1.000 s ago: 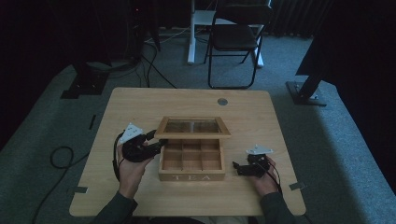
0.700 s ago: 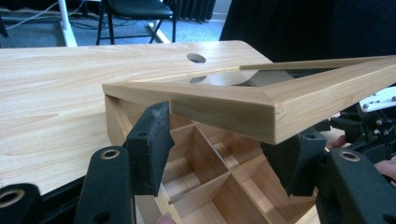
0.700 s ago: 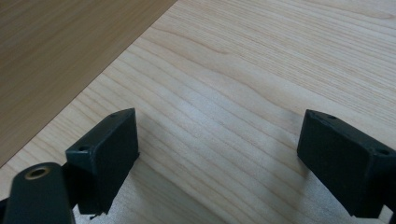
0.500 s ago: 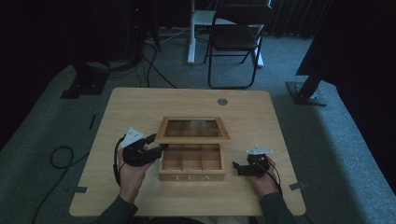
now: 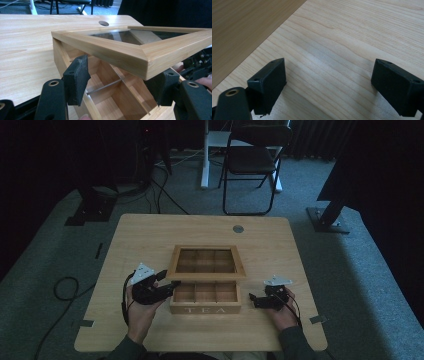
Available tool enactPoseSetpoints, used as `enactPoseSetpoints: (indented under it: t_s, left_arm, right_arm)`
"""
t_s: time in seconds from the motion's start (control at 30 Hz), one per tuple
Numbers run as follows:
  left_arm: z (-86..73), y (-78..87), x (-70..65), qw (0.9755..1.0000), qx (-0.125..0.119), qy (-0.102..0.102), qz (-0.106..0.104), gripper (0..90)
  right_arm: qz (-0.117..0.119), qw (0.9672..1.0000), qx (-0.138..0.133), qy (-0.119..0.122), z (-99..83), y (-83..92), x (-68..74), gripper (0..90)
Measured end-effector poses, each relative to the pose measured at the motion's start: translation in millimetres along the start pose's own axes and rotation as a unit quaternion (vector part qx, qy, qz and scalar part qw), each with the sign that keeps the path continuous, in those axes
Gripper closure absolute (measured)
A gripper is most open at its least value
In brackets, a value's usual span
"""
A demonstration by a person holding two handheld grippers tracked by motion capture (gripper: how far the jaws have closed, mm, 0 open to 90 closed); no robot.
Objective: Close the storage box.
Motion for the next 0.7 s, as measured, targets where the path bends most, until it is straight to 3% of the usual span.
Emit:
enactPoseSetpoints:
  t_s: [0.23,0.7]
  left_arm:
    - [-8.1,-0.2,-2.3,0.9999,0.004,-0.013,0.008,35.4]
    - [-28.4,-4.8,-4.2,0.9997,0.021,-0.009,-0.005,31.4]
  right_arm:
    - [0.0,1.0,0.001,0.0,-0.1,0.1,0.0,12.1]
    - [0.0,1.0,0.001,0.001,-0.1,0.1,-0.1,12.2]
Point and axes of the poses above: each handheld gripper's, and its own axes: y roughly backward along the jaws, z roughly out of its top, x roughly to its left, the point moved 2 cm from there along -y, roughly forward along the jaws, and after that the axes turned 1 degree about -y, right-handed, at the moved point
